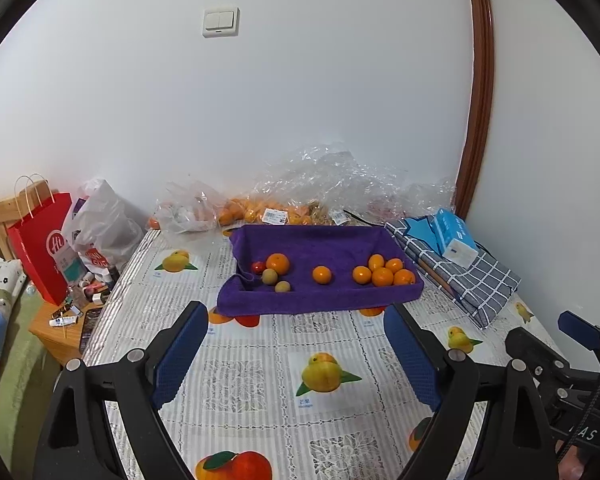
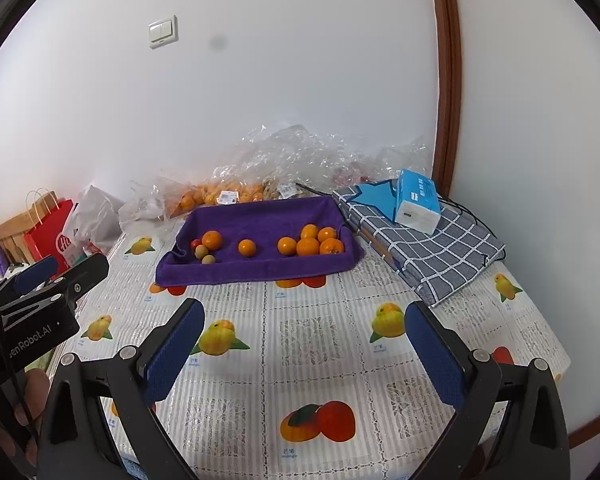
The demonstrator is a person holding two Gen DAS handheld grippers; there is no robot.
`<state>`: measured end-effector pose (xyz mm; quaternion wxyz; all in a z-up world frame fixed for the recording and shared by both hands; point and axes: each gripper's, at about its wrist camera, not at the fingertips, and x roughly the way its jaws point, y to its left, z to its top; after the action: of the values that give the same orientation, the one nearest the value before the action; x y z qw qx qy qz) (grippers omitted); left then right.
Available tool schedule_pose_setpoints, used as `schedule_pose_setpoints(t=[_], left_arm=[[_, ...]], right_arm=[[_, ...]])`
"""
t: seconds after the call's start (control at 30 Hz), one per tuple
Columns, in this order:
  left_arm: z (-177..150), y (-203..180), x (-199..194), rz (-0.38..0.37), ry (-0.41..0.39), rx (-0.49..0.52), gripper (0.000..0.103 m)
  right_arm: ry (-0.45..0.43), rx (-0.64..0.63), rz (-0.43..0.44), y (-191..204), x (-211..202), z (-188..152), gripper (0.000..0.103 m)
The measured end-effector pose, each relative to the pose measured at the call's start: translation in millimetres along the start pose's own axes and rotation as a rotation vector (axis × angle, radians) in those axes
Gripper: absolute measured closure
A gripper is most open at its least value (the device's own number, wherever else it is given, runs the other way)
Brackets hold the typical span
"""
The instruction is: Organize fruits
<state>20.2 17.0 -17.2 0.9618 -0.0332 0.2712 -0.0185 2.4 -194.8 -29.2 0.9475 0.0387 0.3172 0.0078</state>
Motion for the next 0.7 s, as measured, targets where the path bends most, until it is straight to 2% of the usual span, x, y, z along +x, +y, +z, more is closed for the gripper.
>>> schedule_pose_setpoints(t=[0.7], left_arm=[[-3.5,2.4,2.0,0.016,0.002,0.006,0.013]], right_arm=[[0.011,0.023,-0.02,-3.8,-1.6,-1.7,0.004]])
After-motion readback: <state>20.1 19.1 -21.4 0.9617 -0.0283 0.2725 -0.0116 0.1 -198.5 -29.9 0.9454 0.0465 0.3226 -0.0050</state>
